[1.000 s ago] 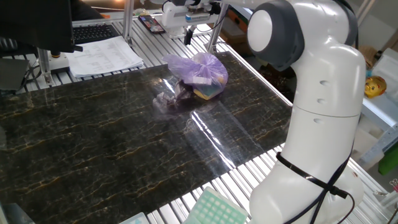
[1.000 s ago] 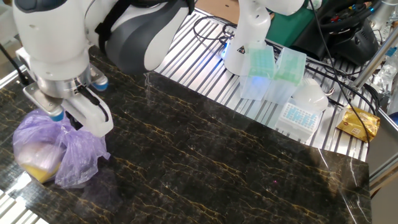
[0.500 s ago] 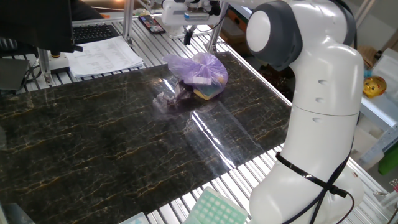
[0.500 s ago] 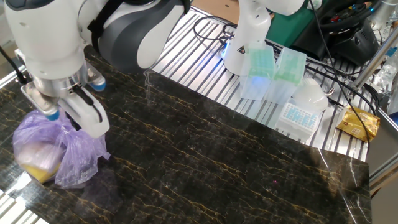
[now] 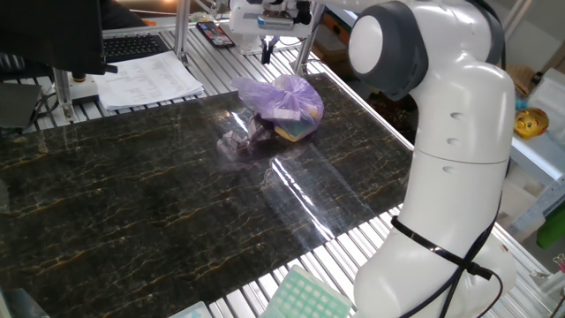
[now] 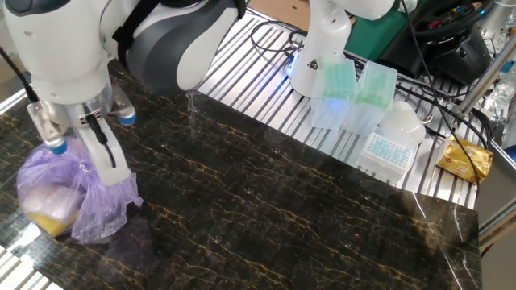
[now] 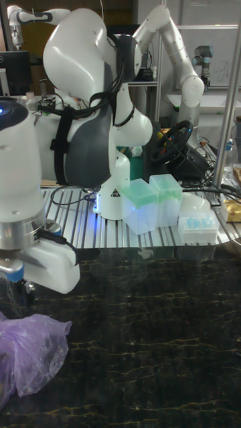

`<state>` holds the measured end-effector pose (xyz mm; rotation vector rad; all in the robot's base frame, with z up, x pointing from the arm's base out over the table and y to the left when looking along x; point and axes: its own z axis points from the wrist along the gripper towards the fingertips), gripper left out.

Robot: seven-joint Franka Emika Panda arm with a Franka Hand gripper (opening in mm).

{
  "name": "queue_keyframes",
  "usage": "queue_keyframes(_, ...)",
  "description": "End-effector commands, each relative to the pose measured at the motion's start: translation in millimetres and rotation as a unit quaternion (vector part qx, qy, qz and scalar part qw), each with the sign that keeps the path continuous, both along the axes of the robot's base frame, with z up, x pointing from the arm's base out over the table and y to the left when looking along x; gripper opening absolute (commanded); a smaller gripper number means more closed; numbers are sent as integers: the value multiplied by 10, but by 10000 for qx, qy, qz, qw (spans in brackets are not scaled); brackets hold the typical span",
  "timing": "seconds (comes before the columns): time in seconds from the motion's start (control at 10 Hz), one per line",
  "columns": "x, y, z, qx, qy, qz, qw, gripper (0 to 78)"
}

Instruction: Pick up a bag of things

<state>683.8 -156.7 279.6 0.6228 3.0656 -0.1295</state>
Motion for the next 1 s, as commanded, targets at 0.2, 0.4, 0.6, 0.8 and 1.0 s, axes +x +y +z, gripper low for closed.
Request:
queue_keyframes(0.2,569,-739,-89,-104,-282,566,9979,0)
queue_keyframes(0.4,678,-860,-65,-181,-314,553,9978,0)
queue_keyframes(0.6,646,-861,-90,-192,-297,463,9983,0)
queue_keyframes(0.8,647,-861,-96,-299,-306,379,9984,0)
queue_keyframes(1.0,601,-843,-211,-327,-363,134,9987,0)
